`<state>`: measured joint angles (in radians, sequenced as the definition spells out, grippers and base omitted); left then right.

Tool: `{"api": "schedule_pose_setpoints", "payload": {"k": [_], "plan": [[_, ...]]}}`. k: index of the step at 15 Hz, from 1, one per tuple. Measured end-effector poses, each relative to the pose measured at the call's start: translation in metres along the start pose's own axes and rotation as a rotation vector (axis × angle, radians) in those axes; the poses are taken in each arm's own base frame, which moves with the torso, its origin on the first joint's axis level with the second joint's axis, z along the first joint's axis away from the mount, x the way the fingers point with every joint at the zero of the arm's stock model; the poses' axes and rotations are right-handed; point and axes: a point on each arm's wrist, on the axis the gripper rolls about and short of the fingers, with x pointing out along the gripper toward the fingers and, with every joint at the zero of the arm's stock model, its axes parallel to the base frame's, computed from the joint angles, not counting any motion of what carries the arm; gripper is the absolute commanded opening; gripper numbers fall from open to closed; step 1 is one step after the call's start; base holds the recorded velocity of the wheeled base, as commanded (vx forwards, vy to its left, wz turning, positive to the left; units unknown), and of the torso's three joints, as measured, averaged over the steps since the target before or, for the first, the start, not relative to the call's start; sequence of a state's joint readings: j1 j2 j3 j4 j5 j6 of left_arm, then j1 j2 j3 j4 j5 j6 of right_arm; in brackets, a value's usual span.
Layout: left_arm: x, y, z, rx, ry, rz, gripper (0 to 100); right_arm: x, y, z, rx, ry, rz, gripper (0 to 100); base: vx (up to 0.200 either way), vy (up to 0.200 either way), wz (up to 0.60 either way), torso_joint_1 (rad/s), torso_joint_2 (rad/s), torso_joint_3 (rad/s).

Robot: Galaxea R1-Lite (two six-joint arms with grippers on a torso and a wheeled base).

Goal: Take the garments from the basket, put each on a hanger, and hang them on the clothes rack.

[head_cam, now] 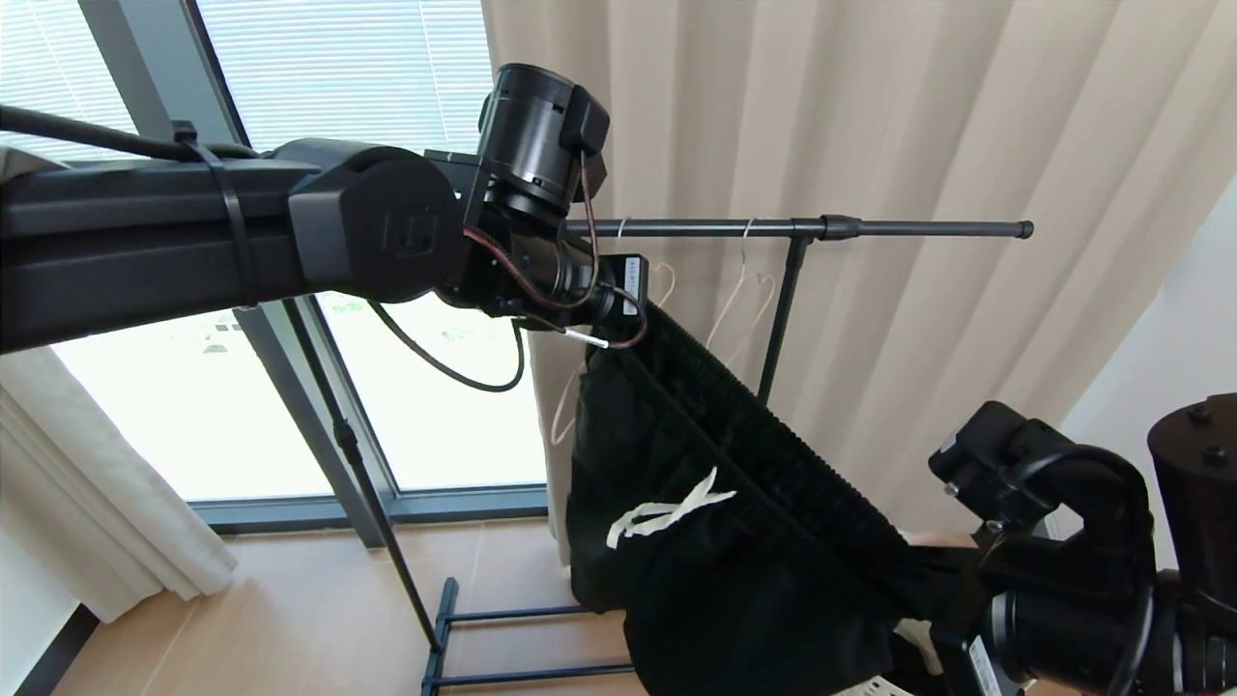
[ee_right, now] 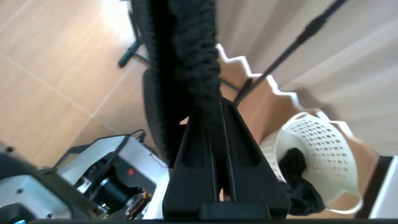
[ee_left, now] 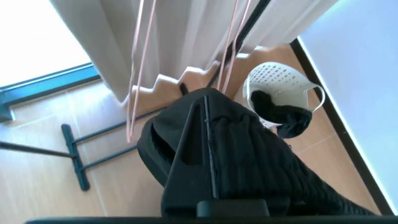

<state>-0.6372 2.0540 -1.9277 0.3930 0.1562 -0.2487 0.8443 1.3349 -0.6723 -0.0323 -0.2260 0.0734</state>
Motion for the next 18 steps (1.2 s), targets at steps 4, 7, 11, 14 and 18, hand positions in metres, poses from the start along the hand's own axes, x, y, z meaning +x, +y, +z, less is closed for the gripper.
{"api": "schedule_pose_setpoints", "payload": {"k": [4, 7, 11, 14, 18], "plan": [[0.010, -0.007, 0.004, 0.001, -0.009, -0.075, 0, 0.009, 0.036, 0.005, 0.054, 0.024, 0.111, 0, 0.000, 0.000, 0.00, 0.000, 0.00, 0.000], [0.015, -0.011, 0.001, 0.007, 0.011, -0.126, 0, 0.017, 0.059, 0.018, 0.067, 0.017, 0.163, 0, 0.000, 0.000, 0.00, 0.000, 0.00, 0.000], [0.016, -0.013, 0.002, 0.009, 0.001, -0.156, 0, 0.029, 0.087, 0.034, 0.053, 0.002, 0.192, 0, 0.000, 0.000, 0.00, 0.000, 0.00, 0.000], [0.016, -0.011, 0.000, 0.048, 0.023, -0.148, 0, 0.035, 0.086, 0.033, 0.064, 0.001, 0.099, 0, 0.000, 0.000, 0.00, 0.000, 0.00, 0.000], [0.001, 0.010, -0.004, 0.191, 0.107, -0.096, 0, 0.051, 0.046, 0.029, 0.100, 0.020, -0.127, 0, 0.000, 0.000, 0.00, 0.000, 0.00, 0.000]]}}
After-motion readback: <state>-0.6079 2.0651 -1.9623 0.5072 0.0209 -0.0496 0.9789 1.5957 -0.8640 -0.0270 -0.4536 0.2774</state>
